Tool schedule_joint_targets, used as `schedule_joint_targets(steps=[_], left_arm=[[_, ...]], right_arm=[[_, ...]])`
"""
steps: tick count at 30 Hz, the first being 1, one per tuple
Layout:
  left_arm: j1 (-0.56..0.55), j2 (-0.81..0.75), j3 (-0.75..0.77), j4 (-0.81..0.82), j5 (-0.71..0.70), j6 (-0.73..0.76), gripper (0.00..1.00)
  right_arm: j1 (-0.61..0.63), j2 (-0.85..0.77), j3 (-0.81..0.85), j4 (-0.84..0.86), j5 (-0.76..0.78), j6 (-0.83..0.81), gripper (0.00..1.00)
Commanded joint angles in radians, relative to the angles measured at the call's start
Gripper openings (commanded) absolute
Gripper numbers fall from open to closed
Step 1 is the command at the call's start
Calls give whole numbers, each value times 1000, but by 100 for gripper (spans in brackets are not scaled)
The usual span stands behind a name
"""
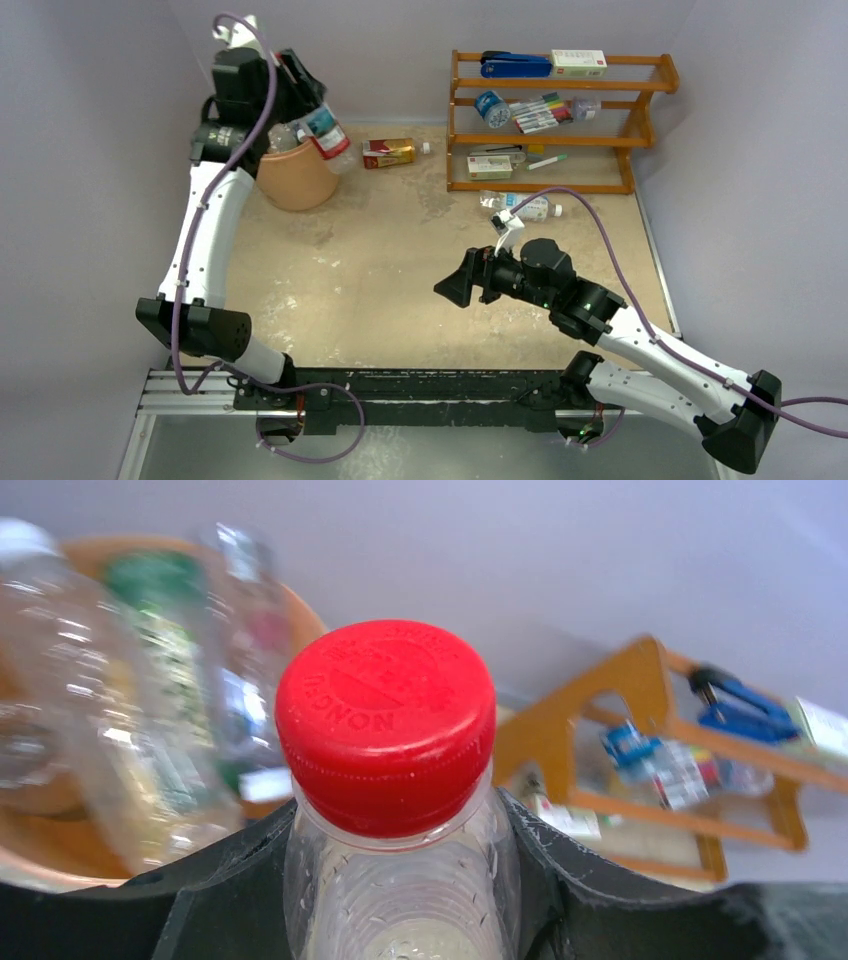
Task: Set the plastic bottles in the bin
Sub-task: Place the plastic bottle in the trash bin.
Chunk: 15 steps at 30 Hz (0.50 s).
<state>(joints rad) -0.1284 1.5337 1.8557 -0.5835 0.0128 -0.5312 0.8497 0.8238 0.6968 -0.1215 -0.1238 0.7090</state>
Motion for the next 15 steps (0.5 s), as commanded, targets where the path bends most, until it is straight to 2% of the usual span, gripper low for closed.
schedule_joint_targets(steps=[1,7,15], left_arm=[[139,16,135,-40,-44,60,45],[323,41,195,-87,-116,33,45],[374,50,87,14,-262,25,45]], right_arm=[[-4,-25,-16,46,-15,23,95],[-3,-35,-48,49,-25,33,95],[-3,-8,-110,106,-55,39,95]])
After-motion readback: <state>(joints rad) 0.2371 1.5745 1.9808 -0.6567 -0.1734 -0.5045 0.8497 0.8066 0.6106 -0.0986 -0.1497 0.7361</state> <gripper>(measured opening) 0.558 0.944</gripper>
